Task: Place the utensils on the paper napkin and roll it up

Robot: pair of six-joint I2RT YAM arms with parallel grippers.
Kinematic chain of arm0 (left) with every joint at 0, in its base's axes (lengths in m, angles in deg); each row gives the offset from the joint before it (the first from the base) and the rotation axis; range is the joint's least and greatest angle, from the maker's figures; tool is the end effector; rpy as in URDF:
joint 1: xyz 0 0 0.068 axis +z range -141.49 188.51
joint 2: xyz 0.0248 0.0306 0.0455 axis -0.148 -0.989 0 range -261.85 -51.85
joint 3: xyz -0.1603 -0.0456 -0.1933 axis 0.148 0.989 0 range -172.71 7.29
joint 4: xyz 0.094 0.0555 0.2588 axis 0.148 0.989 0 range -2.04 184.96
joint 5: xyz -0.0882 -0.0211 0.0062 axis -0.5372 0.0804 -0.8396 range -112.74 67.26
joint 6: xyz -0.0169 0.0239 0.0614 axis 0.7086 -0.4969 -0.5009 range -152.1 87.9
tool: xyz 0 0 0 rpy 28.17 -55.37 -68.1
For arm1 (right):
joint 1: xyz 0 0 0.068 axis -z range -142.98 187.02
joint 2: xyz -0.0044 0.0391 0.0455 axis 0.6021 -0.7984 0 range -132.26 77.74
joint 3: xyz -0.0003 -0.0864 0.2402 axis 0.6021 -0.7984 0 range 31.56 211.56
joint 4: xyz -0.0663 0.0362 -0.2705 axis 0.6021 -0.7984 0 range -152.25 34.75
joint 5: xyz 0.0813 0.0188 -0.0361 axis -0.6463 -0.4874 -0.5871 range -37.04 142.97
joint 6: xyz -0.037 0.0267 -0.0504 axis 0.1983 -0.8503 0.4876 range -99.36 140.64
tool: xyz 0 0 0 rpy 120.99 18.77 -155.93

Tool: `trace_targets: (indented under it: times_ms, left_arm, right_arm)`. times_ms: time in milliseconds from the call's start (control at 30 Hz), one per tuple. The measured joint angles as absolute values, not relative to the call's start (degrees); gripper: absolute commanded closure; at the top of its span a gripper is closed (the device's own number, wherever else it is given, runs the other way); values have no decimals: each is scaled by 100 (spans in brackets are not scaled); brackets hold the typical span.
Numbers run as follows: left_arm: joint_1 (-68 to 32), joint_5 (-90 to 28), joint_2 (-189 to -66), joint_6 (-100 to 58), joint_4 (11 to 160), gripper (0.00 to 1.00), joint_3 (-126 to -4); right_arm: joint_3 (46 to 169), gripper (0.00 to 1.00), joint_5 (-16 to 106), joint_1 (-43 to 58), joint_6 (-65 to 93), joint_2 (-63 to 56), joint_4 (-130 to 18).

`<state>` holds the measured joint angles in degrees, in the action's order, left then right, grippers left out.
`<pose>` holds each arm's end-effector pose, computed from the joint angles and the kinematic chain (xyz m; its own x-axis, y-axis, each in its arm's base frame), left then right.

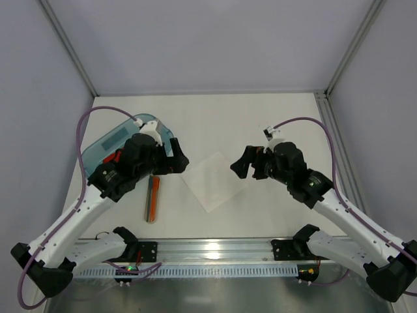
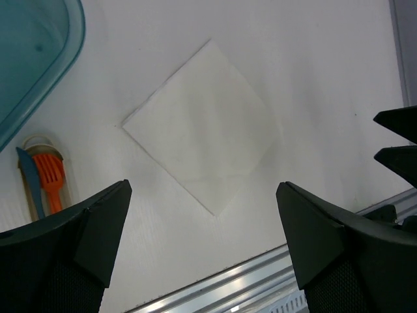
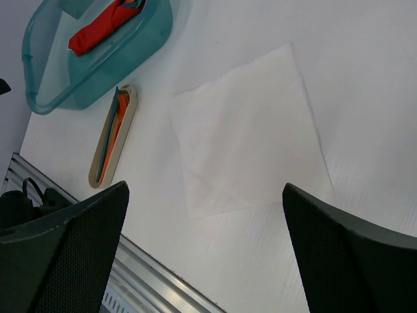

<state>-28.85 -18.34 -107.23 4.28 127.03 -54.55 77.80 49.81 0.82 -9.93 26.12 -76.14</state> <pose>0.1978 -0.1457 0.3360 -0.6733 -0.2300 -0.7027 0.1917 0.8636 -0.4663 0.2021 0.1516 0.2842 -0.6276 0.1698 -0.7598 -0.3606 0.8016 0.4770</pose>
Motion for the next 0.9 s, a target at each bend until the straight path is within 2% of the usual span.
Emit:
trace_targets:
  times_ms: [100,167,200,233,333,567,900]
  left_arm:
    - [-2872,-1431,-10751,321,13041,4,-5547]
    - [-2806,-1217,-10826,284,13264,15,-5608]
    - [-2765,-1117,-10896,247,13387,21,-5639]
    - [-2697,-994,-11014,227,13511,37,-5670]
    - [-2459,-876,-11433,201,13723,64,-5676]
    - [-1967,-881,-12570,173,13979,67,-5560]
    - [-1442,-876,-12998,205,13997,70,-4992]
  right_arm:
    - [7780,0,4981,82,-993,2651,-7653]
    - [7774,0,4981,82,-993,2756,-7660]
    - [7756,0,4981,82,-993,2842,-7655]
    - [7741,0,4981,82,-993,2927,-7664]
    - [7702,0,4981,82,-986,3231,-7666]
    - [7367,0,4985,82,-940,3921,-7612]
    - [7323,0,5003,82,-766,3948,-7688]
